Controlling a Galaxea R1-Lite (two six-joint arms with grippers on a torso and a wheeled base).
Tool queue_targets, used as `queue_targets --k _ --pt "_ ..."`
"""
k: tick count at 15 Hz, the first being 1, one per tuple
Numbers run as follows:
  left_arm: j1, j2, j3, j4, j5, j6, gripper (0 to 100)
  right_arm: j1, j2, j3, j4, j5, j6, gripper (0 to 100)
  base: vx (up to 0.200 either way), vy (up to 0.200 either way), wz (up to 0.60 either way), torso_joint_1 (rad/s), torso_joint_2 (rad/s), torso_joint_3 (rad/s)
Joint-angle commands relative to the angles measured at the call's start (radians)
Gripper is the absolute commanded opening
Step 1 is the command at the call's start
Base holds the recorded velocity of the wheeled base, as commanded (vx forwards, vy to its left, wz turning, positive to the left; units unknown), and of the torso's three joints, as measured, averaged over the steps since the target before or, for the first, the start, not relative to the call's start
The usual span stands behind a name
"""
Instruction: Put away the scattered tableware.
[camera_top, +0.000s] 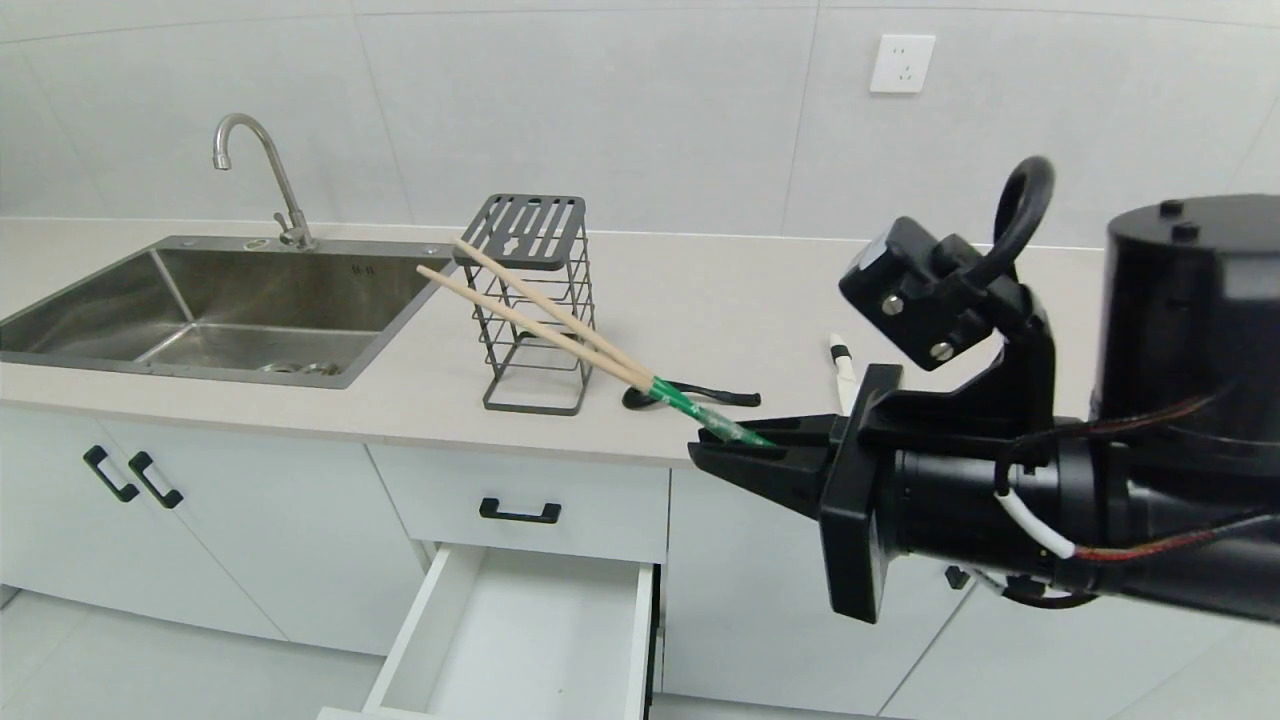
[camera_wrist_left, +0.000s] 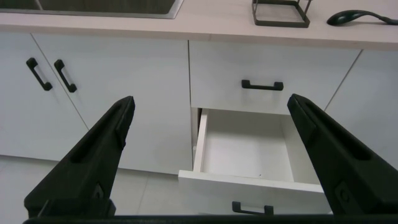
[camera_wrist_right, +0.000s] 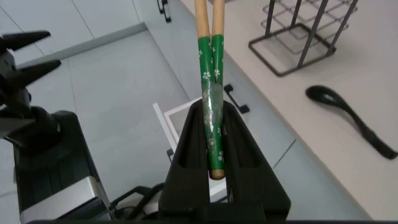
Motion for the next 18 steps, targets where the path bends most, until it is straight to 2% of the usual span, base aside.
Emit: queue_targets --k 1,5,11,18 --pt "0.000 0.001 0.000 0.000 0.000 0.000 100 0.004 0.047 0.008 -0.014 0.005 -0.005 0 0.000 0.000 0.00 0.000 0.00 0.000" --pt "0.000 0.001 0.000 0.000 0.000 0.000 100 0.005 0.071 0.026 -0.065 0.042 -0.026 0 0.000 0.000 0.00 0.000 0.00 0.000" --pt "0.000 0.001 0.000 0.000 0.000 0.000 100 0.005 0.183 -0.041 -0.067 0.057 -0.037 0 0.000 0.000 0.00 0.000 0.00 0.000" --pt "0.000 0.001 0.000 0.000 0.000 0.000 100 0.005 0.226 -0.070 -0.063 0.074 -0.038 0 0.000 0.000 0.00 -0.094 0.19 0.086"
